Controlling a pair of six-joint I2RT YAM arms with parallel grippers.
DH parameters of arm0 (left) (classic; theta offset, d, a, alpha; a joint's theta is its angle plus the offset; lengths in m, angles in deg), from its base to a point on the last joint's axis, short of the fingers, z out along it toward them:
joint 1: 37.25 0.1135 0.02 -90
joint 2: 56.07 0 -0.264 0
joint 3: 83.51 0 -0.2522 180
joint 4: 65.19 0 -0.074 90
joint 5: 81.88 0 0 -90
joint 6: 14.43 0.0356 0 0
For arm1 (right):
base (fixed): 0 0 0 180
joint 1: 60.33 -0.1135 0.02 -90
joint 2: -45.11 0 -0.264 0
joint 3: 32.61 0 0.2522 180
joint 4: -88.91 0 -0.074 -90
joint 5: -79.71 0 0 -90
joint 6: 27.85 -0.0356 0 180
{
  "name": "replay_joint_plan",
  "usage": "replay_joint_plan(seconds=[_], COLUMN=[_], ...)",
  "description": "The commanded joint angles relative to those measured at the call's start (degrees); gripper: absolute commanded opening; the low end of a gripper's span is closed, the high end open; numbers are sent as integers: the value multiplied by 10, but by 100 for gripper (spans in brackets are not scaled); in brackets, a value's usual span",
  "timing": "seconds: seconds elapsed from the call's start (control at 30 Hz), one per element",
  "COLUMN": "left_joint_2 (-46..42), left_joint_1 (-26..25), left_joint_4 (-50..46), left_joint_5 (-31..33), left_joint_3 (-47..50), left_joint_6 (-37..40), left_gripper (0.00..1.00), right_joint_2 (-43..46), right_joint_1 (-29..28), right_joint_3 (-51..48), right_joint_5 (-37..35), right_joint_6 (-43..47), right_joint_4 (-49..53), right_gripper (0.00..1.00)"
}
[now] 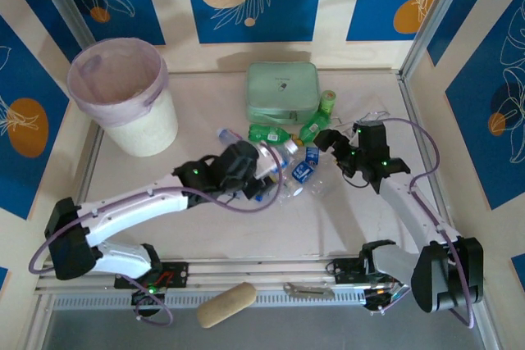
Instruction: Put the plastic bottles in the bin
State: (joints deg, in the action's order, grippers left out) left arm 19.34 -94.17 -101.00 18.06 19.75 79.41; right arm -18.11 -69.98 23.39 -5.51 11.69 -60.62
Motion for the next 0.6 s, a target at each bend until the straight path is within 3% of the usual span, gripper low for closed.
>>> replay_joint_plan(seconds=[0.0,0.3,0.57], left_joint_2=[-27,-27,-3], left_joint_1=[59,197,350], left_joint_4=[9,71,57], left_joint_5=[25,68,27], left_joint_3=[-56,-151,-248], left_joint_6=[15,73,78], left_gripper=[52,48,48], right_joint_2=[-12,-39,-40], right_joint_1=[-19,-55,-65], right_joint_3=[21,38,35], right_joint_5=[-18,-20,-18], right_joint_6=[7,20,25], right_joint_4=[-12,-20,-26], right_gripper=[99,99,99])
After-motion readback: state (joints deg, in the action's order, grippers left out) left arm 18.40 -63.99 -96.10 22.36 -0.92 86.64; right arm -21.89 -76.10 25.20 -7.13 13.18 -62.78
